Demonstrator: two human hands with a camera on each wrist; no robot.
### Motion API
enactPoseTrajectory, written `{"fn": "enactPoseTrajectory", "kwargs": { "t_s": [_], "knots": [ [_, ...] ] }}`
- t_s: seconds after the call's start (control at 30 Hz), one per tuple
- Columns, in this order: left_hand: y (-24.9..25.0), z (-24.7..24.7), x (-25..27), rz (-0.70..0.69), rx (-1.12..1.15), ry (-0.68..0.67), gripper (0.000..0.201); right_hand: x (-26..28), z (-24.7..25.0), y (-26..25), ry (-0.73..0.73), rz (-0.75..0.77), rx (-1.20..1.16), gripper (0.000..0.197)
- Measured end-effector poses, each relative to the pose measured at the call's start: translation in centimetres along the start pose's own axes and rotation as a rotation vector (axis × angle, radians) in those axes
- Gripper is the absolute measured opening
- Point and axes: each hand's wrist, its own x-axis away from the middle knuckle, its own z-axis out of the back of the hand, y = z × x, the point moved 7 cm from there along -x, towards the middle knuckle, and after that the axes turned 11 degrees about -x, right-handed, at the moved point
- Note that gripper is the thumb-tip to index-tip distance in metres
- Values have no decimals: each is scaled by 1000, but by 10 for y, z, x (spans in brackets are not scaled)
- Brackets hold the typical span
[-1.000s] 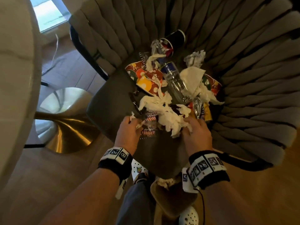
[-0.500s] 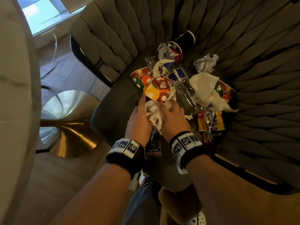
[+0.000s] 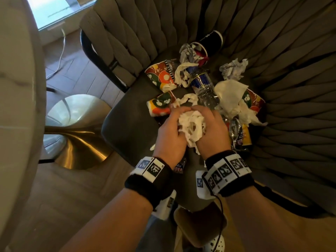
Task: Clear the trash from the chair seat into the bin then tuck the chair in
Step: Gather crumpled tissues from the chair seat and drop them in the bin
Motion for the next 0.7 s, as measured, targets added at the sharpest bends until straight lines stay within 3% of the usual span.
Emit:
{"fn": "enactPoseTrajectory", "kwargs": {
  "t_s": [0.13, 0.3, 0.47, 0.7],
  "knots": [
    [20, -20, 24, 176, 385, 18, 37, 19, 23, -7, 75, 2, -44, 35],
    [47, -41, 73, 168, 564, -12, 48, 65, 52, -17, 73, 33, -38, 39],
    [45, -60, 156, 114, 303, 55, 27, 157, 69, -10, 21, 47, -15, 28],
    [-69, -140, 272, 351, 17, -50, 11, 287, 26, 100, -332, -317, 16, 22]
  ]
}}
